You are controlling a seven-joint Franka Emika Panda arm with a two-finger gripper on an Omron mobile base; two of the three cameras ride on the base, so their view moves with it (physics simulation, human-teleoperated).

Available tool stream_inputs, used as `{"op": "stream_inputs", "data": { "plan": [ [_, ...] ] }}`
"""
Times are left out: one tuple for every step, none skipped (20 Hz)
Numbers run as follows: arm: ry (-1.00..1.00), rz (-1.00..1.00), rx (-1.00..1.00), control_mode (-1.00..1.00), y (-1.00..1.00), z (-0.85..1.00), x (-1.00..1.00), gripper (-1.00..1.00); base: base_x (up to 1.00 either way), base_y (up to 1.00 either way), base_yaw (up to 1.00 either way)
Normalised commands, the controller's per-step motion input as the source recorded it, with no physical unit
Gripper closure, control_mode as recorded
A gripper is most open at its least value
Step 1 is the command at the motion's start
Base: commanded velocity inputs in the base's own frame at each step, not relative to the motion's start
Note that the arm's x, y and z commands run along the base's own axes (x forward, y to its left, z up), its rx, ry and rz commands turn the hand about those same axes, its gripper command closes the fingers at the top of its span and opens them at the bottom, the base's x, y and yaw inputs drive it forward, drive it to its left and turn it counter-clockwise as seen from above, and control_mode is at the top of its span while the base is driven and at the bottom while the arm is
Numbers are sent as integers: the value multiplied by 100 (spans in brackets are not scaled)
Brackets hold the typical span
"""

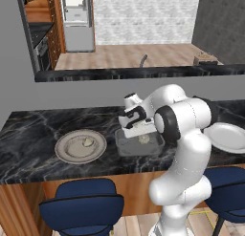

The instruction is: Place two dumplings into each of the tupperware containers and then place the containers in the fridge.

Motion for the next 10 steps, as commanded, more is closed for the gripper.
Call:
{"op": "stream_inputs", "data": {
  "plan": [
    [4, -6, 0, -100, -22, -29, 3, 100, 0, 0, 0],
    [1, -6, 0, -100, -16, -27, 0, 100, 0, 0, 0],
    [1, -7, 0, -100, -14, -25, 0, 100, 0, 0, 0],
    [0, -7, -1, -100, -9, -22, 0, 100, 0, 0, 0],
    [0, -7, 0, -100, -6, -7, 0, -100, 0, 0, 0],
    [0, -8, 0, -100, -16, 0, -6, -100, 0, 0, 0],
    [-2, -9, 0, -100, -18, 0, -22, -100, 0, 0, 0],
    [-5, -11, 1, -100, -18, 0, -27, -100, 0, 0, 0],
    [-3, -12, 1, -100, -20, 1, -30, -100, 0, 0, 0],
    [-4, -11, 0, -100, -14, 8, -24, -100, 0, 0, 0]
  ]
}}
